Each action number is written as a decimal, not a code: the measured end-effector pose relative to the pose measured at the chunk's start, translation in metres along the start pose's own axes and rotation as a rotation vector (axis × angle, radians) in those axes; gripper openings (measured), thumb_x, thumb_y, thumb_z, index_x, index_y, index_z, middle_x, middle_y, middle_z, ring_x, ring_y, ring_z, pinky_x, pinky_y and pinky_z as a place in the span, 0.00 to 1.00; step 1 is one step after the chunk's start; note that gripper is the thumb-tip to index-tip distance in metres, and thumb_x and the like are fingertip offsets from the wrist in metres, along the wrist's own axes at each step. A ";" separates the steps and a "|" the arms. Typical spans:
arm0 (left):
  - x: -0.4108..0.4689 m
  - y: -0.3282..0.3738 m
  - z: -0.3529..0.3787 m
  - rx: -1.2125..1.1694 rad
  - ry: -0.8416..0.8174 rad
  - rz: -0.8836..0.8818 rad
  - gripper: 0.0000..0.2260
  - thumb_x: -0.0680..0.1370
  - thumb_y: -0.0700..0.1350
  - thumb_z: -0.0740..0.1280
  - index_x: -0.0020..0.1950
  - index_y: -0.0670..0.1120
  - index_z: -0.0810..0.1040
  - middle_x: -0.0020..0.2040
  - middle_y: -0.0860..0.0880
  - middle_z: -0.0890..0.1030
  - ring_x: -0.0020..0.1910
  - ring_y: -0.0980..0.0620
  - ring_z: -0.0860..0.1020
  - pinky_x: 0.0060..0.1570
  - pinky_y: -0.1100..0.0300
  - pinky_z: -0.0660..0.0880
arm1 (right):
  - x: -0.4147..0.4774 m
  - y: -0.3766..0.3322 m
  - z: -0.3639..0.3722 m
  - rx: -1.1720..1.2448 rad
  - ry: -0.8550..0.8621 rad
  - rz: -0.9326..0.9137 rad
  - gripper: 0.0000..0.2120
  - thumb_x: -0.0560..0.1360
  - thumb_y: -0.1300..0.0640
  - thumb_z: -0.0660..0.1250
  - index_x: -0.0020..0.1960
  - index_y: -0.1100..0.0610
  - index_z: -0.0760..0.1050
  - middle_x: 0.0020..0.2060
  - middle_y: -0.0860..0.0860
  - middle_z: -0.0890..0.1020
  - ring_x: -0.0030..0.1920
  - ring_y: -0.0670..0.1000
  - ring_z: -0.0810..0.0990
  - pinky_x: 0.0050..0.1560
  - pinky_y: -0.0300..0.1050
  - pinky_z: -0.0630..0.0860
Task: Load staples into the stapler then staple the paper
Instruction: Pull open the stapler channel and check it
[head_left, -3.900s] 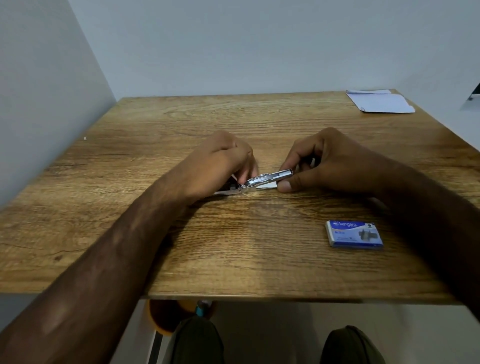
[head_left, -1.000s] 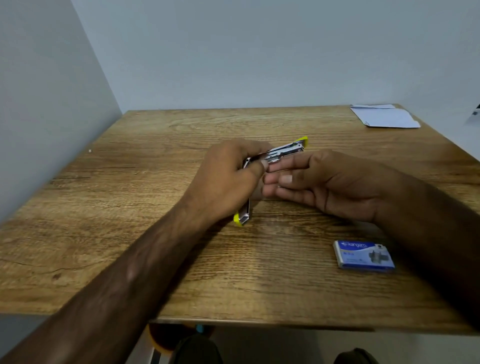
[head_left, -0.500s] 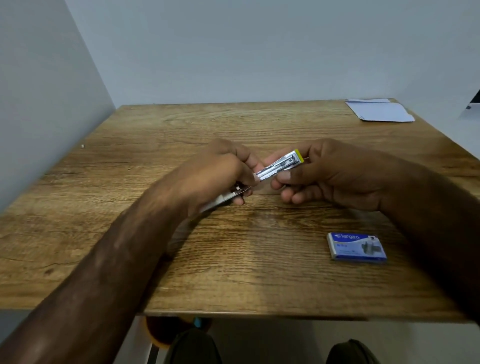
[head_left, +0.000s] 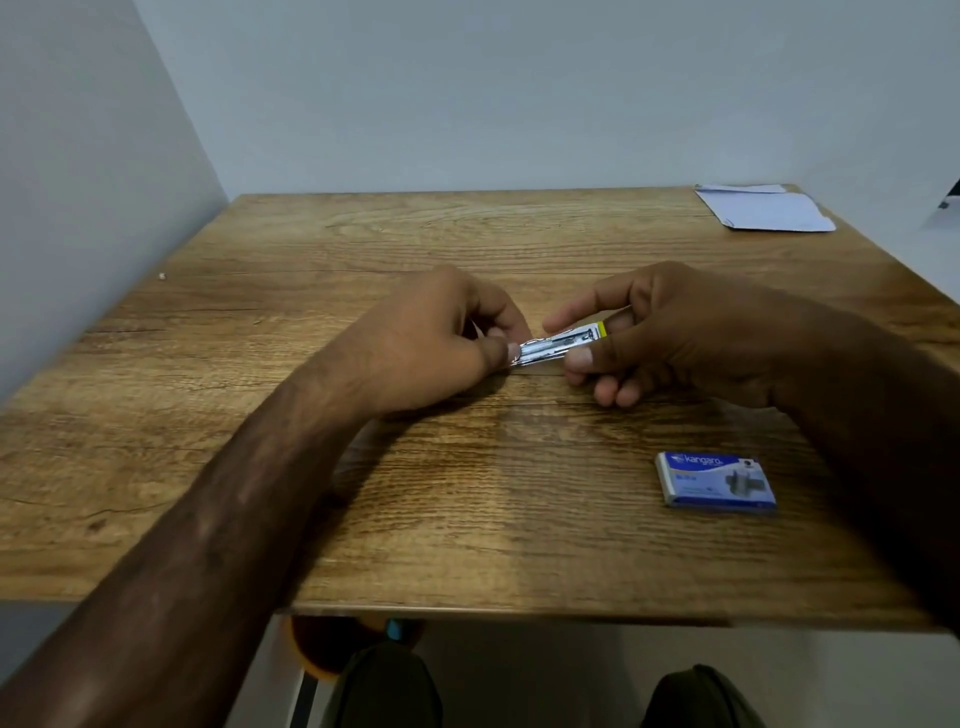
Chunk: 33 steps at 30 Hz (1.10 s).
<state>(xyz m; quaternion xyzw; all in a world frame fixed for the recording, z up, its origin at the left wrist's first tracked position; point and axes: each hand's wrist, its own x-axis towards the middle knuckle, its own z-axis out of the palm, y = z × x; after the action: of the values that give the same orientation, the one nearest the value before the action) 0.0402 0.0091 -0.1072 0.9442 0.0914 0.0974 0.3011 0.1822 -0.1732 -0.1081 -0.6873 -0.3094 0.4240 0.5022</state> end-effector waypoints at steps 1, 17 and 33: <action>0.000 -0.001 0.000 0.033 0.032 0.019 0.08 0.76 0.43 0.70 0.47 0.56 0.86 0.37 0.58 0.85 0.38 0.59 0.82 0.39 0.62 0.77 | 0.000 0.000 -0.001 0.007 0.012 -0.002 0.25 0.64 0.63 0.77 0.60 0.60 0.80 0.41 0.60 0.87 0.32 0.51 0.85 0.29 0.38 0.80; 0.003 -0.009 0.002 0.224 0.070 0.063 0.06 0.76 0.47 0.68 0.42 0.55 0.82 0.42 0.60 0.82 0.42 0.62 0.78 0.45 0.58 0.75 | -0.002 -0.001 -0.024 -0.075 0.219 -0.035 0.14 0.70 0.69 0.74 0.55 0.64 0.81 0.35 0.59 0.87 0.35 0.53 0.88 0.32 0.39 0.82; -0.010 0.003 0.002 0.191 0.365 0.372 0.10 0.76 0.51 0.68 0.54 0.48 0.81 0.48 0.51 0.79 0.49 0.51 0.76 0.50 0.49 0.74 | -0.004 -0.003 -0.026 0.107 0.031 -0.017 0.14 0.75 0.76 0.63 0.56 0.65 0.79 0.48 0.61 0.87 0.50 0.57 0.88 0.42 0.41 0.84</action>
<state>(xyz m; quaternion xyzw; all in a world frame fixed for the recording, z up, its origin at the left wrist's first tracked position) 0.0309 0.0028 -0.1082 0.9356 -0.0218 0.3106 0.1664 0.2032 -0.1869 -0.1009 -0.6632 -0.2841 0.4250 0.5466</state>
